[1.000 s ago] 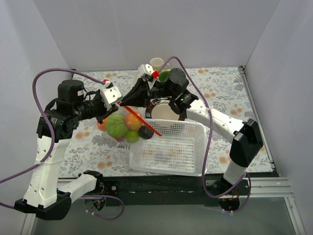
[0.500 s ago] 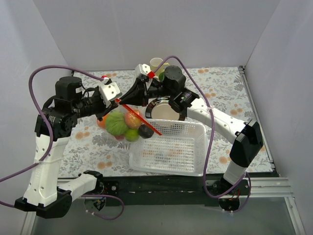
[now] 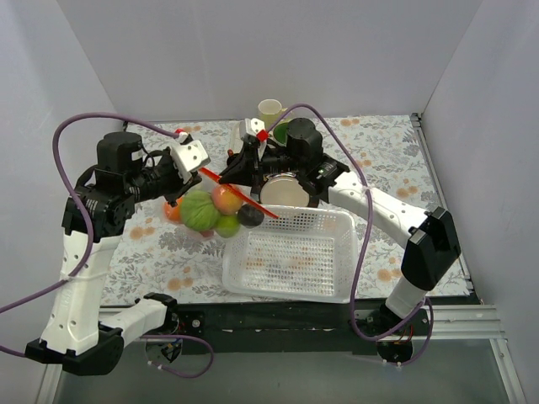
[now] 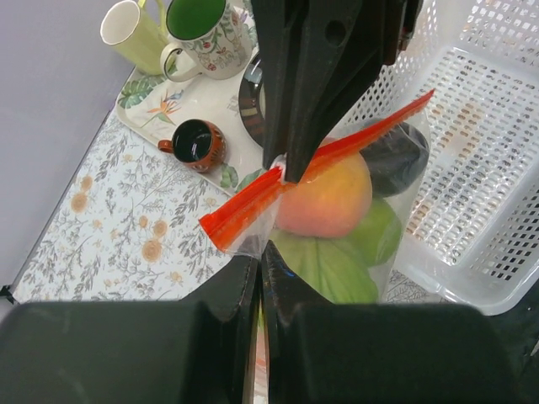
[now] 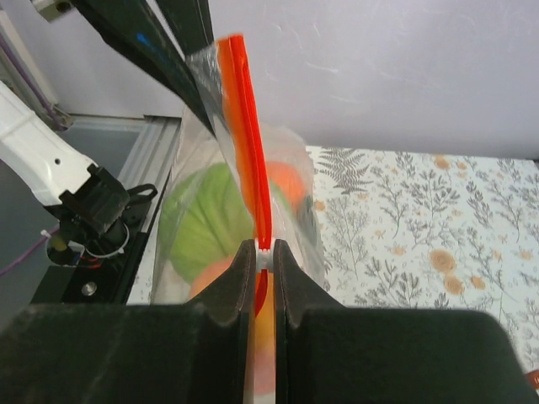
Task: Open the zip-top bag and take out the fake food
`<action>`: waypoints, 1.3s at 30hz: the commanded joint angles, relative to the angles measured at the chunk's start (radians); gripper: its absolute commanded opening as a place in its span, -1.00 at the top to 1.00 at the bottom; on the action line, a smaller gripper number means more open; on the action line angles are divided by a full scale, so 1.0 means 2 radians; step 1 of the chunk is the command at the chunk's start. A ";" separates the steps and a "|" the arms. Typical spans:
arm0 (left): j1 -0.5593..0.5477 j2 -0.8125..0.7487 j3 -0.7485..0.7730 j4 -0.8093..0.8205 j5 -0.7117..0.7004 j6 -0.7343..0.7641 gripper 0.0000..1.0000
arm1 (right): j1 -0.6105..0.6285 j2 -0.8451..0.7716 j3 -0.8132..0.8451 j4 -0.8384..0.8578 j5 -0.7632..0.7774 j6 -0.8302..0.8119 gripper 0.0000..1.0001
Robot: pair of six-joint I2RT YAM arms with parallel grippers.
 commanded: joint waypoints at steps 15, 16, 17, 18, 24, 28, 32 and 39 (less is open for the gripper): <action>-0.002 -0.007 0.002 0.132 -0.099 -0.019 1.00 | -0.013 -0.111 -0.107 -0.076 0.071 -0.050 0.97; -0.001 -0.007 0.002 0.135 -0.101 -0.020 1.00 | -0.013 -0.111 -0.109 -0.077 0.071 -0.048 0.97; -0.001 -0.006 0.004 0.139 -0.102 -0.022 1.00 | -0.013 -0.110 -0.112 -0.078 0.072 -0.047 0.97; -0.001 -0.005 0.005 0.140 -0.102 -0.022 1.00 | -0.013 -0.109 -0.116 -0.078 0.072 -0.044 0.97; -0.001 -0.004 0.005 0.143 -0.111 -0.022 1.00 | -0.012 -0.091 -0.109 -0.090 0.066 -0.028 0.97; -0.001 -0.010 -0.001 0.155 -0.123 -0.020 1.00 | -0.013 -0.098 -0.113 -0.111 0.077 -0.039 0.97; -0.001 -0.011 -0.009 0.176 -0.150 -0.018 1.00 | -0.013 -0.111 -0.140 -0.122 0.087 -0.041 0.97; -0.001 -0.014 -0.041 0.234 -0.221 -0.012 1.00 | -0.013 -0.143 -0.198 -0.124 0.104 -0.032 0.97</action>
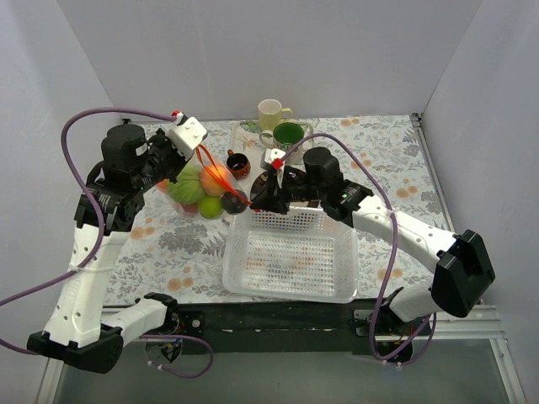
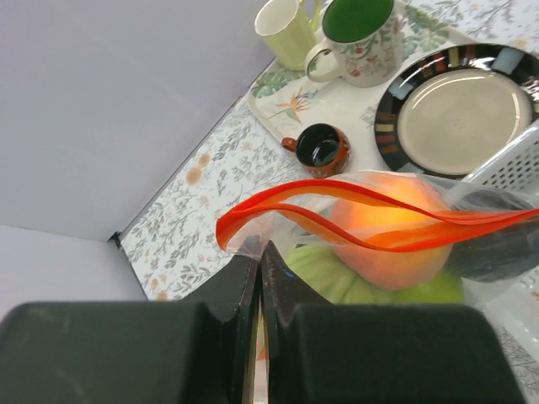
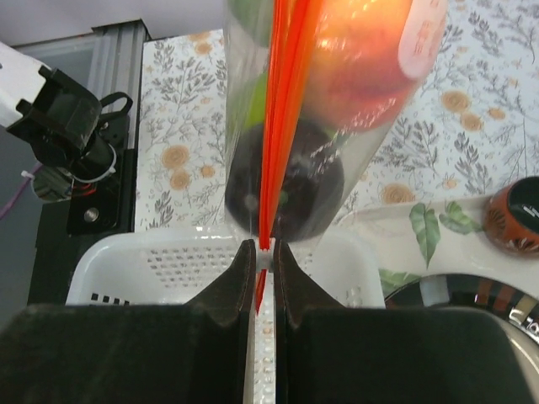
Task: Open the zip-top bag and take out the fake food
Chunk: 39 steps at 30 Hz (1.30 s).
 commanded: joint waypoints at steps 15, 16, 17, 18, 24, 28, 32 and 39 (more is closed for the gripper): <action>0.032 -0.080 -0.229 0.233 -0.162 0.117 1.00 | -0.001 0.028 0.053 -0.023 0.036 0.026 -0.97; 0.058 -0.087 -0.244 0.250 -0.151 0.121 1.00 | 0.000 0.034 0.065 -0.021 0.038 0.029 -0.97; 0.071 -0.088 -0.250 0.248 -0.126 0.117 1.00 | 0.000 0.039 0.085 -0.017 0.038 0.032 -0.97; 0.088 -0.084 -0.250 0.238 -0.112 0.109 1.00 | 0.000 0.051 0.097 -0.014 0.038 0.038 -0.97; 0.112 -0.084 -0.269 0.197 -0.065 0.096 1.00 | 0.003 0.115 0.179 -0.024 0.065 0.068 -0.97; 0.112 -0.101 -0.277 0.136 -0.024 0.085 1.00 | 0.004 0.148 0.197 -0.010 0.067 0.084 -0.97; 0.111 -0.101 -0.249 0.041 0.046 0.077 1.00 | 0.004 0.189 0.230 0.003 0.068 0.095 -0.97; 0.112 -0.121 -0.269 0.010 0.056 0.079 1.00 | 0.004 0.265 0.294 0.003 0.029 0.135 -0.97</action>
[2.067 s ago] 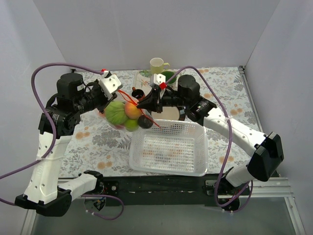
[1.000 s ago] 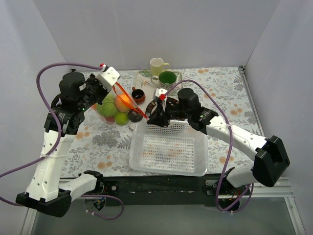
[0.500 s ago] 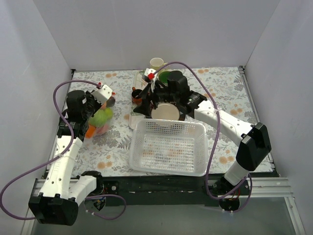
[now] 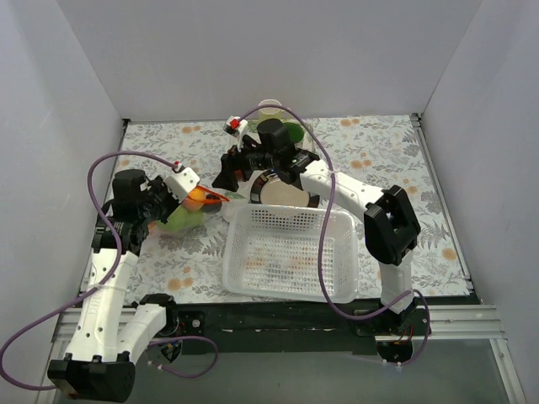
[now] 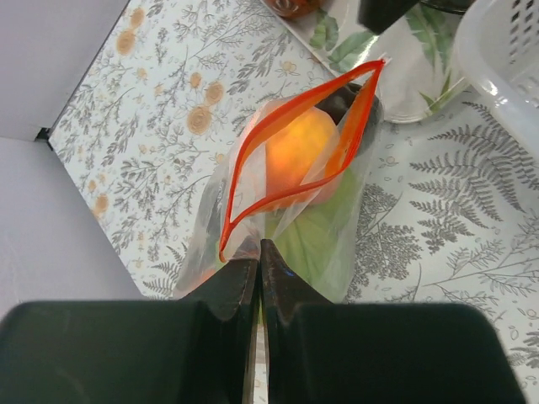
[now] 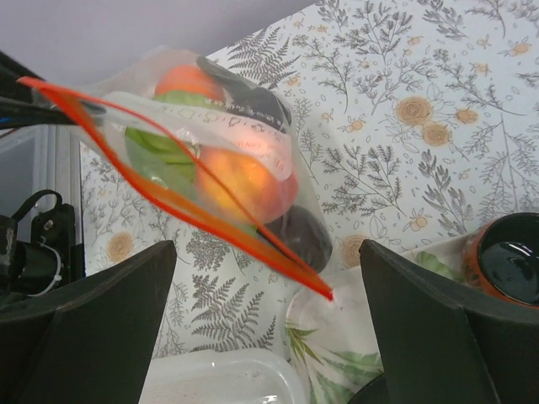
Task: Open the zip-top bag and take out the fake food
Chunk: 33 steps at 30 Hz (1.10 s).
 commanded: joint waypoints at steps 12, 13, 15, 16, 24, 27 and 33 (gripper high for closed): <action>0.001 -0.009 0.008 -0.048 0.047 -0.008 1.00 | 0.010 -0.019 -0.067 0.107 -0.061 0.105 -0.23; 0.001 -0.009 0.008 -0.045 0.047 -0.007 1.00 | 0.011 -0.027 -0.083 0.142 -0.065 0.126 -0.02; 0.001 -0.010 0.004 -0.042 0.047 -0.005 1.00 | 0.014 -0.037 -0.113 0.172 -0.079 0.144 0.52; 0.001 -0.009 0.004 -0.041 0.048 -0.006 1.00 | 0.016 -0.035 -0.113 0.176 -0.084 0.149 0.69; 0.001 -0.005 0.029 -0.060 0.055 -0.004 1.00 | 0.034 0.010 -0.078 0.172 -0.102 0.181 0.97; 0.001 -0.009 0.028 -0.061 0.055 -0.001 1.00 | 0.037 0.026 -0.064 0.178 -0.103 0.194 0.97; 0.001 -0.009 0.036 -0.067 0.059 0.000 1.00 | 0.038 0.059 -0.035 0.182 -0.112 0.210 0.97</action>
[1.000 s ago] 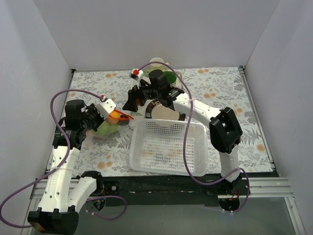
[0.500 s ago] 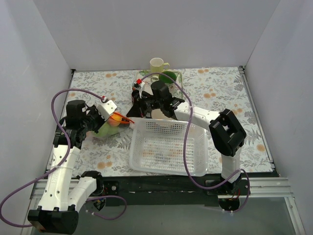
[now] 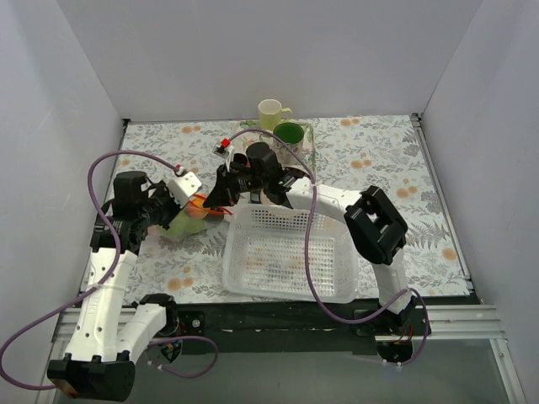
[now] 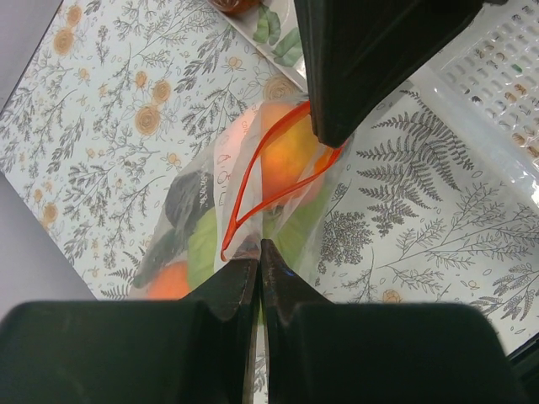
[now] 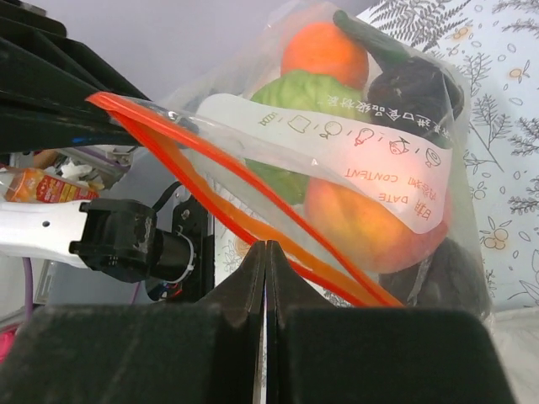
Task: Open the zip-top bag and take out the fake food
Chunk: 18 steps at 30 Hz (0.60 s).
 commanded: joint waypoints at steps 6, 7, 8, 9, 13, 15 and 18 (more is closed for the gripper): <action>0.001 -0.008 0.031 -0.008 0.013 0.006 1.00 | 0.000 0.041 0.046 0.035 -0.022 0.037 0.83; 0.001 -0.008 0.031 -0.011 0.017 0.007 1.00 | 0.000 0.041 0.047 0.032 -0.016 0.035 0.50; 0.001 -0.008 0.033 -0.012 0.019 0.007 1.00 | -0.001 0.041 0.047 0.024 -0.010 0.028 0.02; 0.001 -0.008 0.037 -0.014 0.021 0.008 1.00 | 0.001 0.040 0.047 0.021 -0.007 0.021 -0.75; 0.001 -0.005 0.044 -0.024 0.026 0.010 1.00 | 0.004 0.040 0.052 0.001 0.019 -0.004 -0.97; 0.001 -0.003 0.047 -0.031 0.030 0.011 1.00 | 0.008 0.042 0.060 -0.012 0.033 -0.017 -0.97; 0.001 -0.002 0.050 -0.038 0.038 0.011 1.00 | 0.014 0.055 0.087 -0.042 0.046 -0.034 -0.96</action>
